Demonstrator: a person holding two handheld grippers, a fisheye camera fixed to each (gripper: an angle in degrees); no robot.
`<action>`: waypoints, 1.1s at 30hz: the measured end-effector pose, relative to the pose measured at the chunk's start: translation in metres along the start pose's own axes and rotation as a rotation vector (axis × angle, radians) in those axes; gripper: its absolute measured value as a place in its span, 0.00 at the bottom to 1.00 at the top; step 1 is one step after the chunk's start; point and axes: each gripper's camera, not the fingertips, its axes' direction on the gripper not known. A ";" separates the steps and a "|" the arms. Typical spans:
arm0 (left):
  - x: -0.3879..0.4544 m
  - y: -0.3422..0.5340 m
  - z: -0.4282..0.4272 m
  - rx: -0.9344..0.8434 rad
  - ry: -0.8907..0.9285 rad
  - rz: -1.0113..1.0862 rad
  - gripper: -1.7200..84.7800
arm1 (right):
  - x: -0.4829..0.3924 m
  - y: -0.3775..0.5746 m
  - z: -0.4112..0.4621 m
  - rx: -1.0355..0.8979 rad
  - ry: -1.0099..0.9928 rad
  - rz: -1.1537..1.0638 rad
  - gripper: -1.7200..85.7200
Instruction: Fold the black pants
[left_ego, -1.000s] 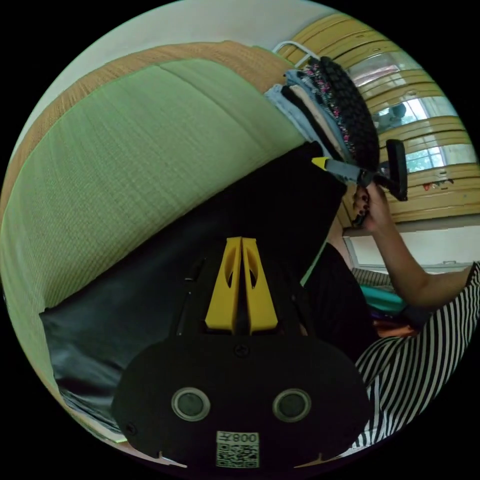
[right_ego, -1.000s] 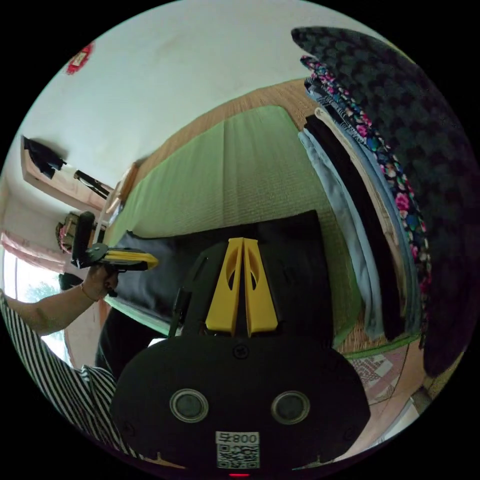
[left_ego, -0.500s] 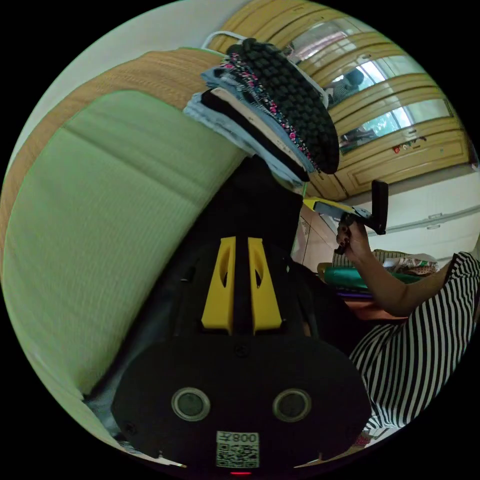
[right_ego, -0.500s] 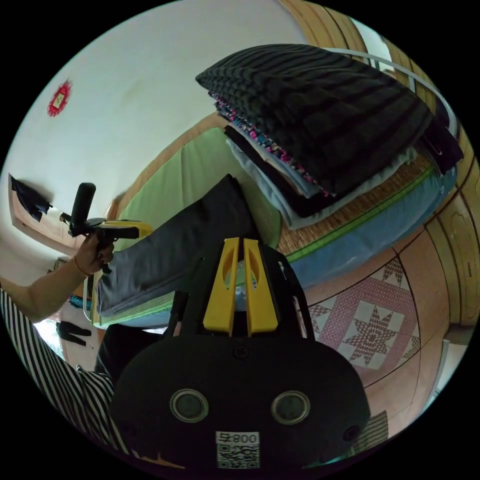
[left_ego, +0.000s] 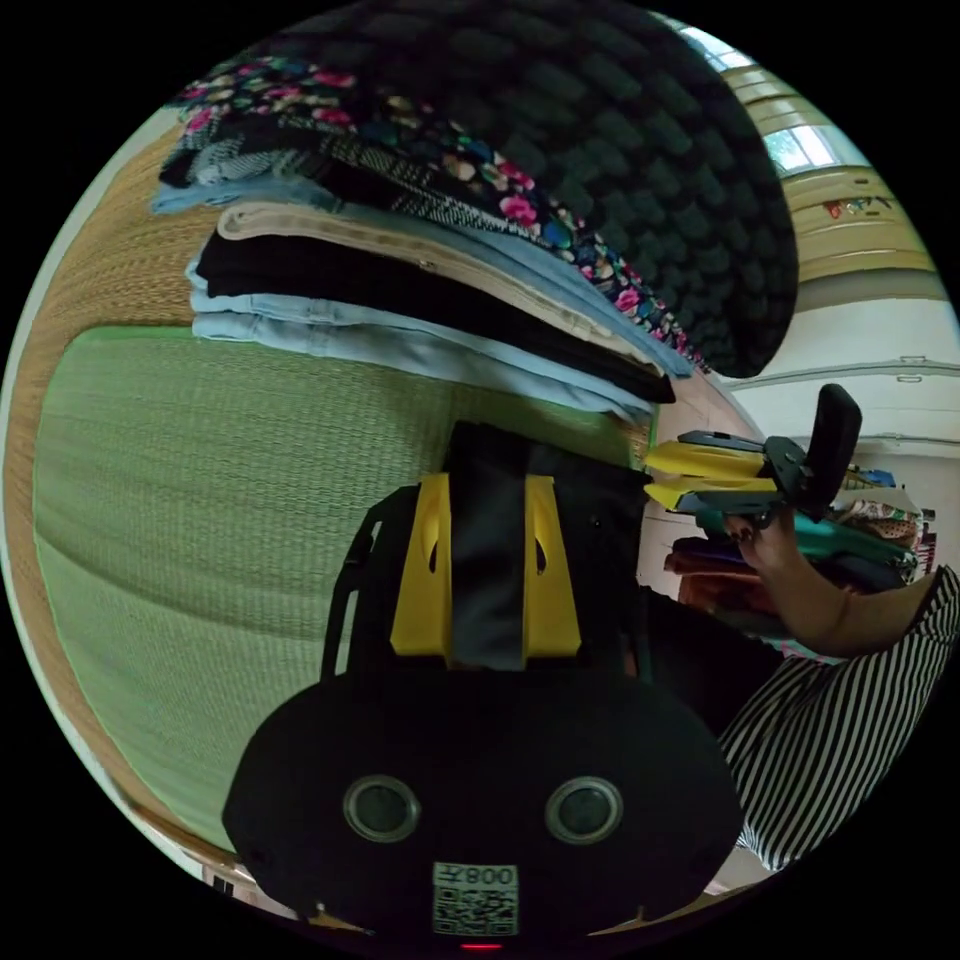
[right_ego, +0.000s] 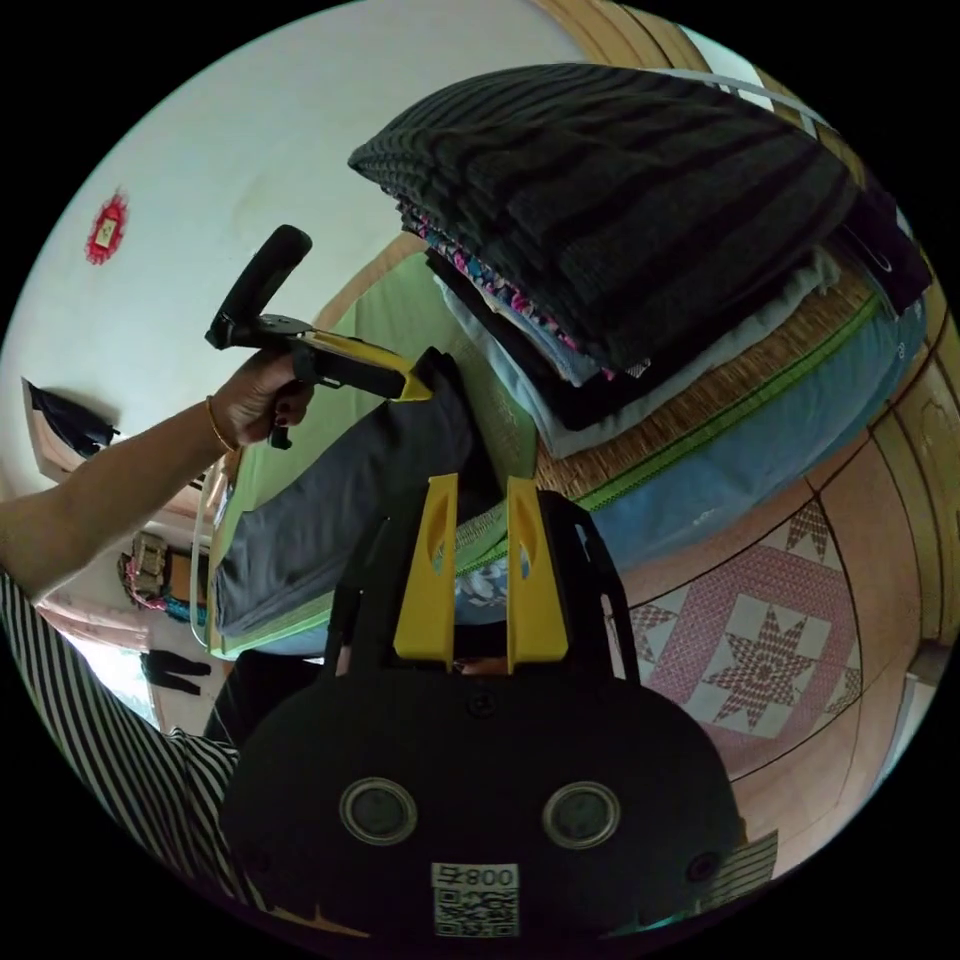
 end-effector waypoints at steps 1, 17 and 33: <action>-0.002 0.002 0.014 0.004 -0.017 0.006 0.13 | 0.005 -0.001 0.001 -0.014 -0.024 0.011 0.12; -0.058 -0.017 0.138 -0.004 0.012 0.000 0.12 | 0.044 0.017 -0.005 -0.039 -0.203 0.059 0.13; -0.085 -0.070 0.141 0.027 0.148 0.017 0.04 | 0.058 0.056 0.000 -0.057 -0.308 0.085 0.06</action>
